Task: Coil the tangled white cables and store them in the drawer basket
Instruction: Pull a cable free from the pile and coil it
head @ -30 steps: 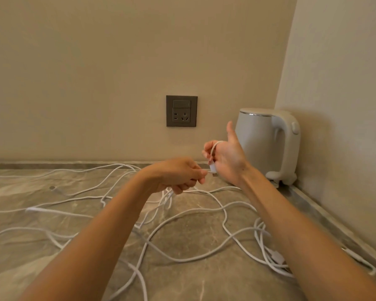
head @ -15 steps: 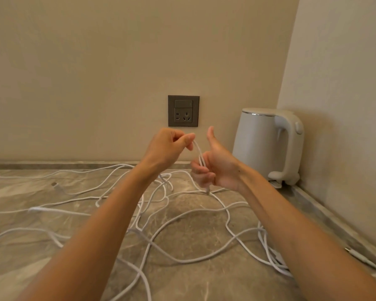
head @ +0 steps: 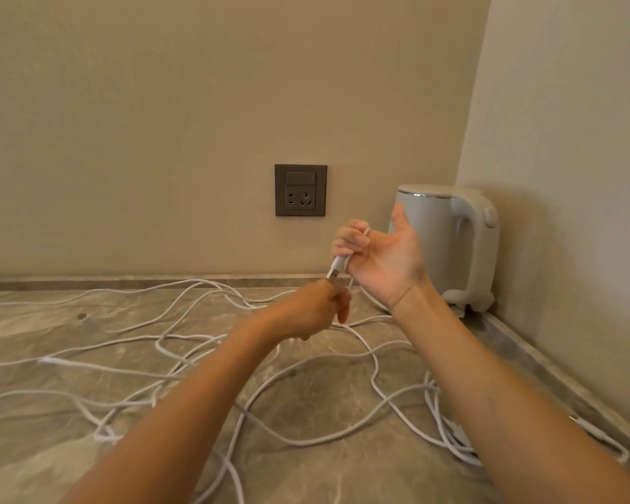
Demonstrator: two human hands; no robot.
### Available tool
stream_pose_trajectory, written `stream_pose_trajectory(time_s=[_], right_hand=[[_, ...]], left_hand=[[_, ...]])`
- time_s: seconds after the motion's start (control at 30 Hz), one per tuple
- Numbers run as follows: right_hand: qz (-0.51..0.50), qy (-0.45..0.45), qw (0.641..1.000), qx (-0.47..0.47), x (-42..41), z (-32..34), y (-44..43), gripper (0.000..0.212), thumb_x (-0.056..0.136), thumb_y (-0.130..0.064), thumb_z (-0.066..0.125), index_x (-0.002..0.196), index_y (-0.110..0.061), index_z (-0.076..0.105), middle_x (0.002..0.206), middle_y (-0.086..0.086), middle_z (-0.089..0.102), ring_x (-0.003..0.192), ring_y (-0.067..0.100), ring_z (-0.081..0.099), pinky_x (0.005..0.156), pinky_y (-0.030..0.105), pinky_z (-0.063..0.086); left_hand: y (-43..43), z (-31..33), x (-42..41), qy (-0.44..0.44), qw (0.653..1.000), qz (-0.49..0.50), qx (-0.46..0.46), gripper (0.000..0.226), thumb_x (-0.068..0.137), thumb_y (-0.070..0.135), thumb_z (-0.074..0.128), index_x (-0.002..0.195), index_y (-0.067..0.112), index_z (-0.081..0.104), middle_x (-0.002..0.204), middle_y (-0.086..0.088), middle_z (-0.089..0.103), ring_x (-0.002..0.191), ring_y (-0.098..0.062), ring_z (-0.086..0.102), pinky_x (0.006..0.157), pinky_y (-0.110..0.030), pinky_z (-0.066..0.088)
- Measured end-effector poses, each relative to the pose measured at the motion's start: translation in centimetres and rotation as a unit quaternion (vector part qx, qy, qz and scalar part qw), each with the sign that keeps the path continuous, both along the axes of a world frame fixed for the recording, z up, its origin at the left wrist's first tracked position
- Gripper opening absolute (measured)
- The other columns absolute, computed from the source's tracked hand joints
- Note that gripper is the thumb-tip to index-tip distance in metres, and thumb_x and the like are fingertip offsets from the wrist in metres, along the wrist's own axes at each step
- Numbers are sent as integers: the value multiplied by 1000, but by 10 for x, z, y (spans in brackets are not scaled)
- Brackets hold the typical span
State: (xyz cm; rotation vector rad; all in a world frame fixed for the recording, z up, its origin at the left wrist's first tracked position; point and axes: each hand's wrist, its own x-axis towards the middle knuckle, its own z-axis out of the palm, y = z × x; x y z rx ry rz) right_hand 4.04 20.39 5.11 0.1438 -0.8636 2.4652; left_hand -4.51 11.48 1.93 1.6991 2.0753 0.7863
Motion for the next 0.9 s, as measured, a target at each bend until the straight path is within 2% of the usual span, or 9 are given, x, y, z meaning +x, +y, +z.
stream_pose_trajectory(time_s=[0.07,0.17,0.37,0.53,0.6,0.67,0.77,0.83,0.9], right_hand=[[-55,-25,998,10,1,1,3,68,91,-68,19,62,-11,43,50,3,37,44,15,34,55,25,28],[-124,-120,979,103,-1,1,6,67,91,-68,14,68,-11,41,51,5,39,50,16,33,57,27,28],[-188,-259,898,302,-7,-2,2,77,88,-69,2,63,-9,43,51,6,42,49,14,38,52,27,29],[-248,-340,820,389,-10,-8,3,79,87,-70,2,58,-10,45,51,6,45,49,14,37,54,27,31],[-268,-365,792,411,-11,-12,6,80,86,-70,3,55,-9,45,52,6,45,50,14,39,59,27,35],[-257,-390,772,431,-12,-15,8,83,84,-73,2,54,-9,47,49,5,45,51,14,40,60,27,37],[-192,-417,747,482,-12,-17,6,91,80,-74,-6,42,-10,46,47,6,45,49,16,40,53,24,36],[-117,-414,763,482,-12,-17,4,94,79,-75,-11,47,-7,45,43,5,45,45,16,39,47,23,33],[-39,-393,790,469,-11,-18,3,92,76,-78,-13,50,-7,41,42,5,41,43,16,34,46,24,30]], left_hand=[[-2,4,7,15,998,-31,-43,37,100,16,31,67,15,48,62,-3,41,47,-13,36,37,-19,33],[-6,14,11,34,997,-46,-58,37,100,23,34,69,15,52,60,-2,41,46,-13,36,38,-20,34],[-15,28,0,52,998,-10,-22,30,95,26,49,69,15,61,57,-1,45,44,-13,38,38,-18,35],[-18,34,-16,20,997,67,43,28,90,26,58,72,8,65,59,-2,55,49,-12,53,39,-11,42],[-20,35,-22,-10,993,94,69,28,91,25,57,74,4,64,60,-4,54,50,-12,53,43,-14,48],[-21,35,-25,-11,988,108,110,29,93,25,54,74,6,63,54,1,49,47,-9,49,51,-23,52],[-17,33,-26,53,971,123,196,29,92,30,54,79,7,66,57,4,49,52,-9,45,58,-28,41],[-16,31,-28,76,958,129,245,29,90,32,56,79,8,68,60,4,52,56,-11,45,61,-28,38],[-16,29,-30,86,948,135,276,27,89,32,58,77,9,68,60,5,51,55,-6,43,59,-25,34]])
